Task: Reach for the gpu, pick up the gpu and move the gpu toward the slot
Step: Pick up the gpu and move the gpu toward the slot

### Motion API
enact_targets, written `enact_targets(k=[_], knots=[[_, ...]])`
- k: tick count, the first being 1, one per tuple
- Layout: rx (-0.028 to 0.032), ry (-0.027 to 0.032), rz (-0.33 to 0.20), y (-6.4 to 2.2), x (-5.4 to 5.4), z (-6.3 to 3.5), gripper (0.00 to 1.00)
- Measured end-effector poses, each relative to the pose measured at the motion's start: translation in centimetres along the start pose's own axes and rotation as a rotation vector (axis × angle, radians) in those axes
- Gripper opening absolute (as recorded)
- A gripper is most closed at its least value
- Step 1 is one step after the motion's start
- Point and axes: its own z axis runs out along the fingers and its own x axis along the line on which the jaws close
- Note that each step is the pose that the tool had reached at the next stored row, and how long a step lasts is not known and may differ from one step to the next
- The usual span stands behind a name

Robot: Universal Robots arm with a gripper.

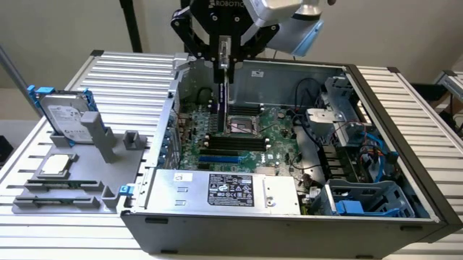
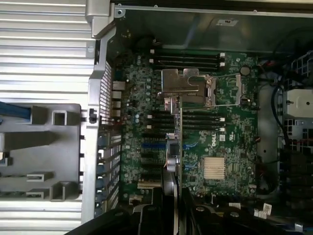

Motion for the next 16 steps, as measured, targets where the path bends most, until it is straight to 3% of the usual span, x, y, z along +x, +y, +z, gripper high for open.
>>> enact_targets(k=[7,16], knots=[[-0.0002,0.0161,0.001,0.27,-3.1,0.66,0.26],[-0.0004,0.0410,0.002,1.25,-5.9,1.70,0.26]])
